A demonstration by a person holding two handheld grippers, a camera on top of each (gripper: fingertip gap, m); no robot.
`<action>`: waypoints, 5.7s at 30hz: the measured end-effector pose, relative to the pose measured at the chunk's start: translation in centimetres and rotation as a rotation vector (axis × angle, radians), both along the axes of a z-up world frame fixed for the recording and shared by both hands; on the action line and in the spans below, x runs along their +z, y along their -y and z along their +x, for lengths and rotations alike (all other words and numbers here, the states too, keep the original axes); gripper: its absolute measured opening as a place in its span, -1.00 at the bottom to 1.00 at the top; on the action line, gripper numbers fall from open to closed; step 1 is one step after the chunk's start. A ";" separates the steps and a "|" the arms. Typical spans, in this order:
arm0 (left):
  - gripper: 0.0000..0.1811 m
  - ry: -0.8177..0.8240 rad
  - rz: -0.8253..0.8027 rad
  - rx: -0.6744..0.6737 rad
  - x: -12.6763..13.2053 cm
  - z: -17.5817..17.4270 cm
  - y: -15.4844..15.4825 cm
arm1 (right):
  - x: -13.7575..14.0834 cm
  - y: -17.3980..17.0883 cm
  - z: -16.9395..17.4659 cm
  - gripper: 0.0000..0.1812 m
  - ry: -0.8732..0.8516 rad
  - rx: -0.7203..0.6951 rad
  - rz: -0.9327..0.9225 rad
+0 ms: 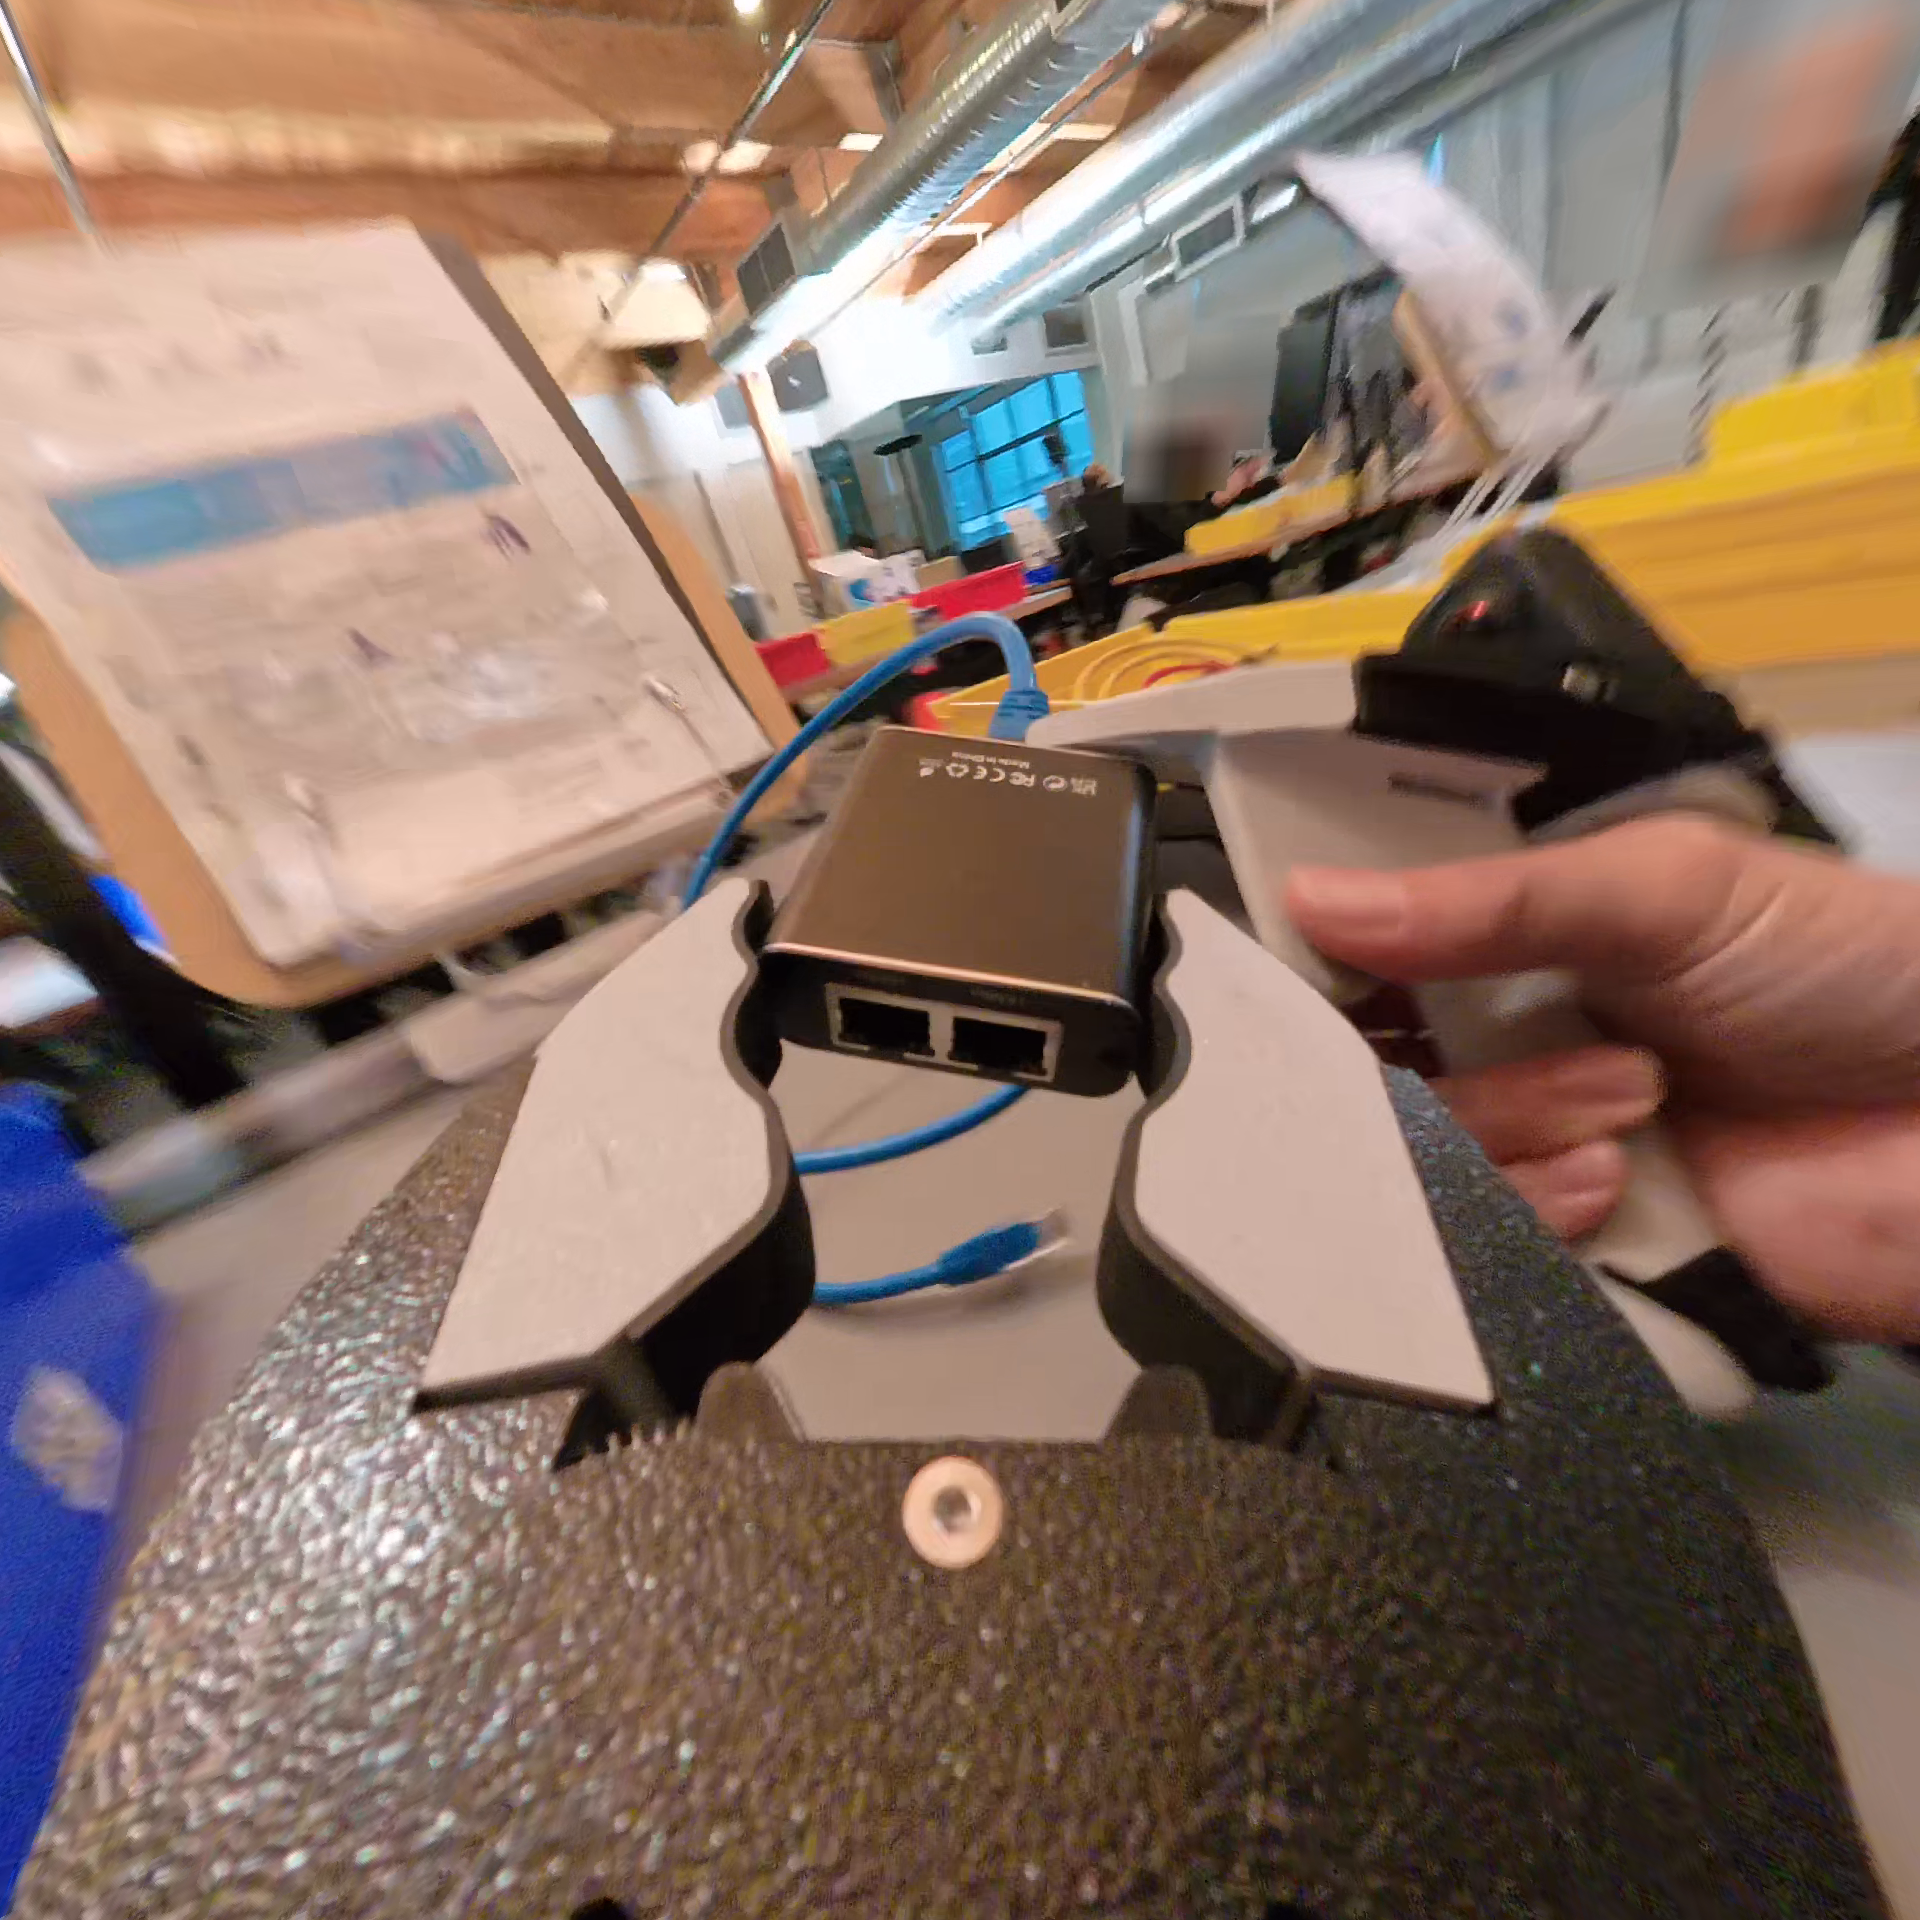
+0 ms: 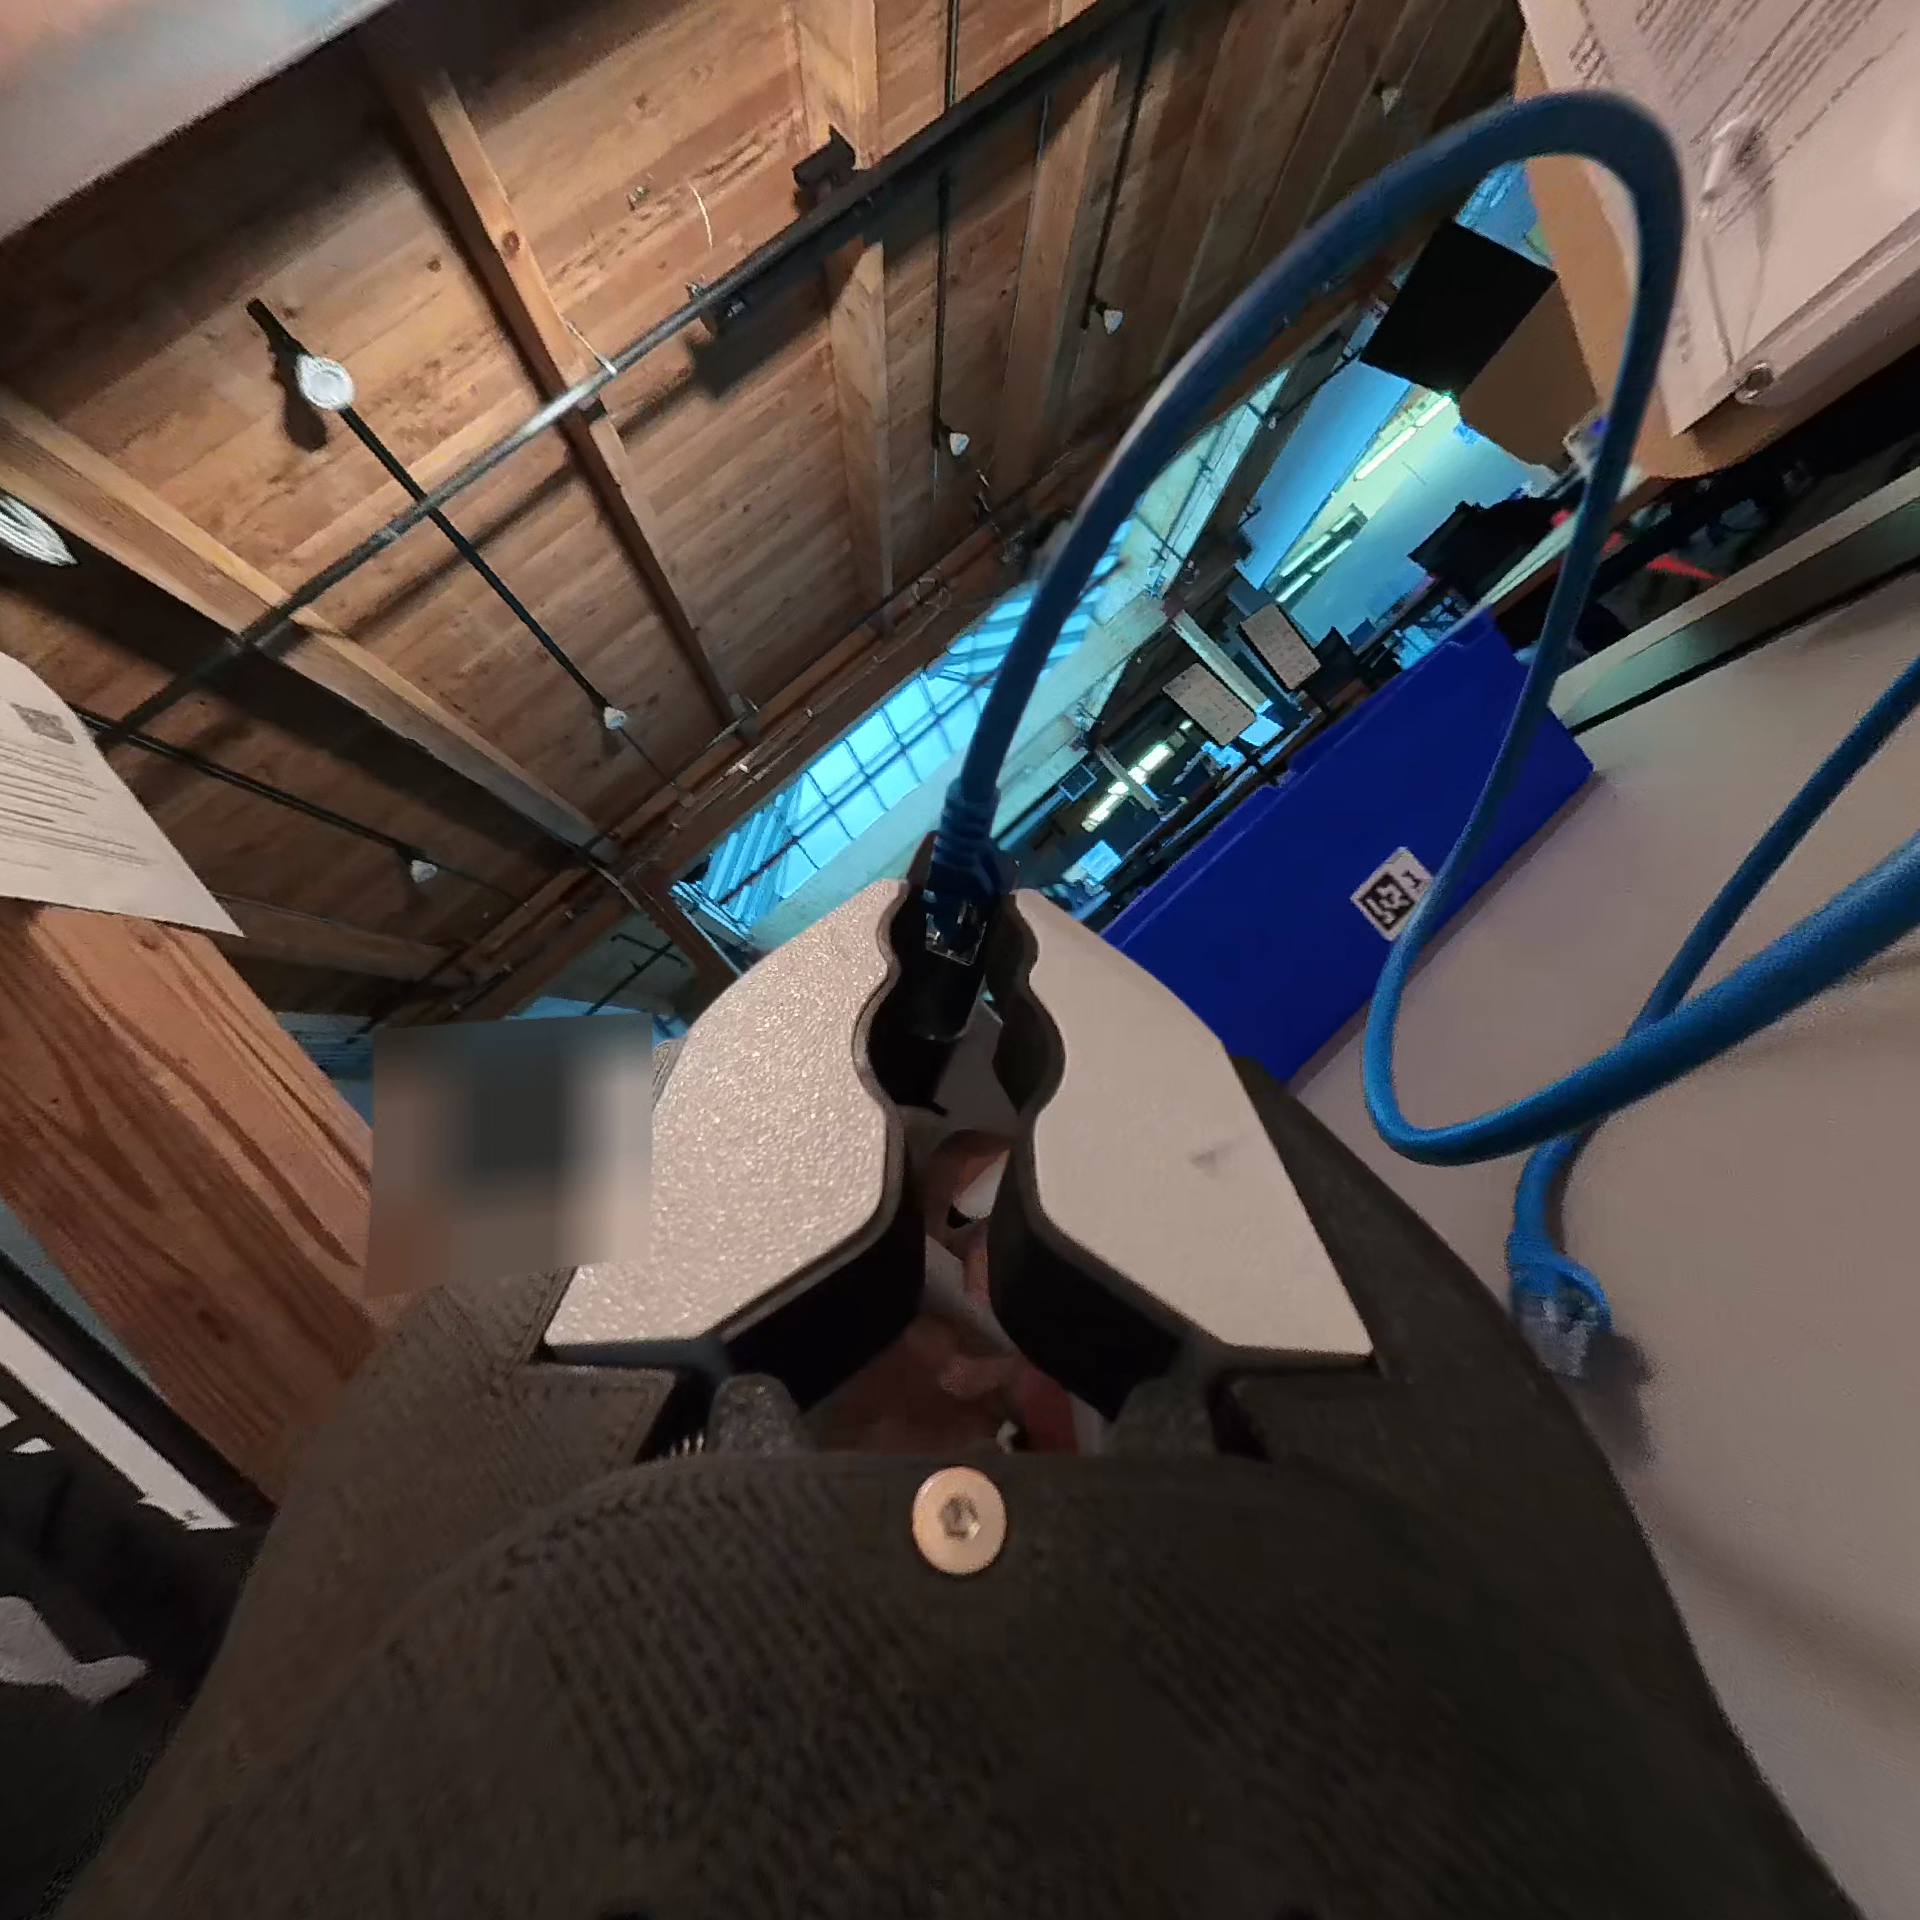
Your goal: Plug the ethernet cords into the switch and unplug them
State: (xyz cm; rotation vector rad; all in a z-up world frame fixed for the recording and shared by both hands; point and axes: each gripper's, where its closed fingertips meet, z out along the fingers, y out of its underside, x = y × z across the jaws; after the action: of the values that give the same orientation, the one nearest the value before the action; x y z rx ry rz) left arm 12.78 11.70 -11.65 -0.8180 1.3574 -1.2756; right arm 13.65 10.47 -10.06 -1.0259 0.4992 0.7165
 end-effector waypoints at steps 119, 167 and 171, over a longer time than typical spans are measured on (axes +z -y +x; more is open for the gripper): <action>-0.33 -0.014 0.011 -0.244 -1.6 -0.8 3.0 | -3.2 18.1 43.5 -0.69 1.150 -0.272 -2.263; -0.38 -0.573 -0.113 0.023 -6.0 26.6 14.6 | -3.6 24.7 17.6 -0.13 0.496 -0.726 -1.157; -0.81 -0.591 -0.052 0.053 -6.5 27.1 12.8 | -3.7 24.9 18.1 -0.03 0.517 -0.773 -1.217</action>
State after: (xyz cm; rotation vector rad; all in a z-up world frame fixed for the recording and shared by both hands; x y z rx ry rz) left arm 39.92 -1.06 -18.12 -1.3274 1.7499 -1.0683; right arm 31.71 -14.40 -13.79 -1.8847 0.8149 -0.6678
